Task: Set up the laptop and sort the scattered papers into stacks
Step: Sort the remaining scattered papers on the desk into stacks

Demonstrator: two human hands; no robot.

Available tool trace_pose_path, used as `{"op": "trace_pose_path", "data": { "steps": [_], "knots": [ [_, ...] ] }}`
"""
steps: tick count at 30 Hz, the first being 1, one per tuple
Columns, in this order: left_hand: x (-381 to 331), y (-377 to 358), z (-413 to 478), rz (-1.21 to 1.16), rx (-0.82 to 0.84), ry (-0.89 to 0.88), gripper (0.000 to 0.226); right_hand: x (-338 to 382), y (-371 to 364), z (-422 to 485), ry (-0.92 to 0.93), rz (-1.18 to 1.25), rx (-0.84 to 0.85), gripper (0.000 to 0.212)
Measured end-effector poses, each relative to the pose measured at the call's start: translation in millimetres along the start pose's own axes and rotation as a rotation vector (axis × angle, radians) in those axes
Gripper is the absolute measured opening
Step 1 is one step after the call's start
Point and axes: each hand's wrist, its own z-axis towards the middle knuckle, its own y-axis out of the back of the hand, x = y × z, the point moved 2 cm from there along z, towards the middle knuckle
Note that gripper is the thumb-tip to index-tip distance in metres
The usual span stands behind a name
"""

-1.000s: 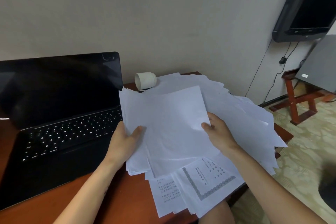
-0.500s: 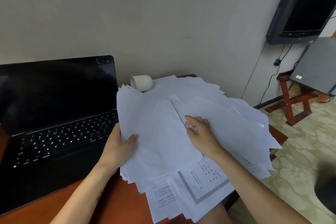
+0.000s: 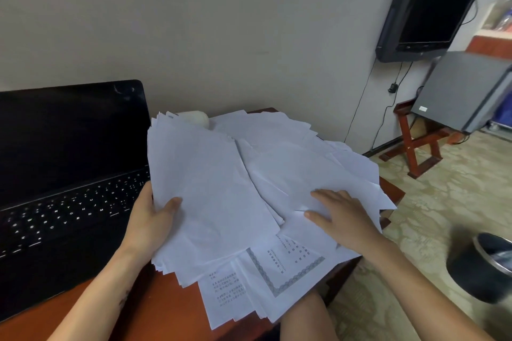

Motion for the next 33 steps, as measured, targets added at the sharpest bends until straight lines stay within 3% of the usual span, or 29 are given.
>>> {"op": "trace_pose_path", "data": {
  "steps": [5, 9, 13, 17, 19, 23, 28, 30, 33],
  "knots": [
    [2.6, 5.8, 3.0, -0.022, 0.001, 0.053, 0.039, 6.8, 0.9, 0.4, 0.207, -0.166, -0.244, 0.035],
    [1.0, 10.2, 3.3, -0.029, 0.01, 0.058, 0.04, 1.9, -2.7, -1.8, 0.23, -0.164, -0.302, 0.015],
    [-0.9, 17.5, 0.7, -0.023, -0.003, 0.045, 0.041, -5.7, 6.7, -5.9, 0.128, -0.14, -0.407, 0.011],
    [1.1, 24.8, -2.0, -0.007, -0.019, 0.044, 0.042, -0.5, 12.9, -2.7, 0.103, 0.001, -0.457, 0.021],
    [0.4, 28.5, -2.9, 0.016, -0.023, 0.037, 0.042, 11.9, 8.2, 4.9, 0.166, 0.02, -0.394, 0.028],
    [0.6, 33.6, -3.9, 0.021, -0.031, 0.028, 0.04, 34.8, -4.1, 20.5, 0.262, 0.159, -0.089, 0.048],
    [0.9, 37.1, -1.8, 0.025, -0.03, 0.031, 0.041, 37.3, -2.8, 28.3, 0.275, 0.146, 0.191, 0.068],
    [1.5, 38.3, -0.9, 0.027, -0.026, 0.034, 0.042, 34.1, 0.1, 33.8, 0.312, 0.133, 0.204, 0.067],
    [1.5, 38.7, 0.2, 0.022, -0.026, 0.036, 0.041, 34.4, 2.0, 38.9, 0.475, -0.036, 0.082, 0.048]
  ]
}}
